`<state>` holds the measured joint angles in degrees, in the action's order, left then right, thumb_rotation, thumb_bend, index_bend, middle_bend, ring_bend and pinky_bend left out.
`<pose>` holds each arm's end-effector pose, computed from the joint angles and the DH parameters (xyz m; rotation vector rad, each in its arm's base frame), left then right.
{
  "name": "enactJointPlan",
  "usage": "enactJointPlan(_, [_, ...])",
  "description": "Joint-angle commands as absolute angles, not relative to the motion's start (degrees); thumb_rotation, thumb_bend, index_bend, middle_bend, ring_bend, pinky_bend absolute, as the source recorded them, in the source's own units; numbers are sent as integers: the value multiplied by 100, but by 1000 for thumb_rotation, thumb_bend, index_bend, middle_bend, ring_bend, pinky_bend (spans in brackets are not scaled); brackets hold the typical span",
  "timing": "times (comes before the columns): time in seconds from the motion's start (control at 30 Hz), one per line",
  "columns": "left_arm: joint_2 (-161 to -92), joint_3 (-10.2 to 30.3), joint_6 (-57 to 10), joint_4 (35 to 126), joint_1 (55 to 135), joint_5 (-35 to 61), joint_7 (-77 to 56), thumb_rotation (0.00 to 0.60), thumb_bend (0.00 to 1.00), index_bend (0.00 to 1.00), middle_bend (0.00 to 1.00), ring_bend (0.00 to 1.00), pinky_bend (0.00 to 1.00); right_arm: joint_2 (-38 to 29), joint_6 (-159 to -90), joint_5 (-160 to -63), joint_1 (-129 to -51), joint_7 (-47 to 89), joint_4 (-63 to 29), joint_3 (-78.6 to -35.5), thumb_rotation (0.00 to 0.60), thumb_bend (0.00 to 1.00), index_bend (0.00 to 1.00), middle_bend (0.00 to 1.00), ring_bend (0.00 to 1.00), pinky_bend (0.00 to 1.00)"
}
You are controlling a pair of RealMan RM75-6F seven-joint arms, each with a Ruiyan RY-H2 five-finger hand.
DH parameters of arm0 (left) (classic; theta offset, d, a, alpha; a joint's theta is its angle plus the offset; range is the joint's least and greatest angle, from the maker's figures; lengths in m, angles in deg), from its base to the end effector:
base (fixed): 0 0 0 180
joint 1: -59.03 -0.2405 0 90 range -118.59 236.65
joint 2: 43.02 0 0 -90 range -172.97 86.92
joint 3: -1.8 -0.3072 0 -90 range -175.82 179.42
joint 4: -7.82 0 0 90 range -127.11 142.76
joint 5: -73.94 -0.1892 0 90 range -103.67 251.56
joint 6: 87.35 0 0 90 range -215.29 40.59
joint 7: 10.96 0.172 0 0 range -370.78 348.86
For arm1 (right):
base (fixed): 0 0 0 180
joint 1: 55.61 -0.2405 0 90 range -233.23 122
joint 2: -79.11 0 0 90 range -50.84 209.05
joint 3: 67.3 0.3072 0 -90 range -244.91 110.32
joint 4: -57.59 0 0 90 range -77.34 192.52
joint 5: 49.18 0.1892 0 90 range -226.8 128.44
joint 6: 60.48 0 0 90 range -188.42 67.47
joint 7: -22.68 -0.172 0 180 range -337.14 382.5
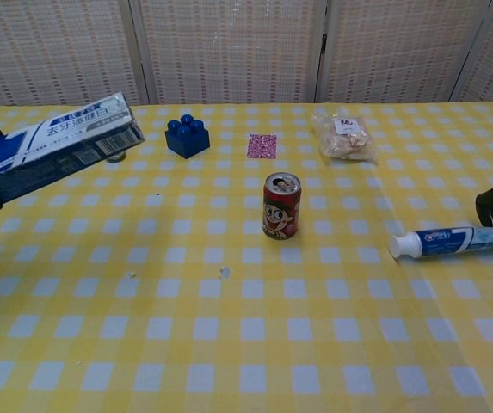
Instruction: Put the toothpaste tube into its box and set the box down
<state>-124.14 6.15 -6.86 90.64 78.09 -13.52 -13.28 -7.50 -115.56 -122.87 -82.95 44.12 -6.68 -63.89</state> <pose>-0.2881 0.2956 0.0942 -1.5354 -0.9183 -1.1882 -0.3584 -0.3536 0.0351 1.8062 -0.7139 0.4305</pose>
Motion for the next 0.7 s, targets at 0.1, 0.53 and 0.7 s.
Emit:
enactJointPlan(0.1, [-12422,626,-687,9045,7805,-1345,-1338,600,226,491,596,503,586,-849,-11764,-12476,-8273,4245,-482,-6406,600,341,777,576,551,697])
enactJointPlan(0.53, [-12405,658,-625,9101,7790,-1375,-1207,600,226,492,596,503,586,-624,-12415,-13219,-8231,2832,-402,-6448,600,411,798,616,607,778])
enactJointPlan(0.7, [-12411,672,-609,9146,7785,-1373,-1122,600,226,492,596,503,586,-319,-12737,-13562,-8185,2303,-563,-6531,600,411,798,616,606,778])
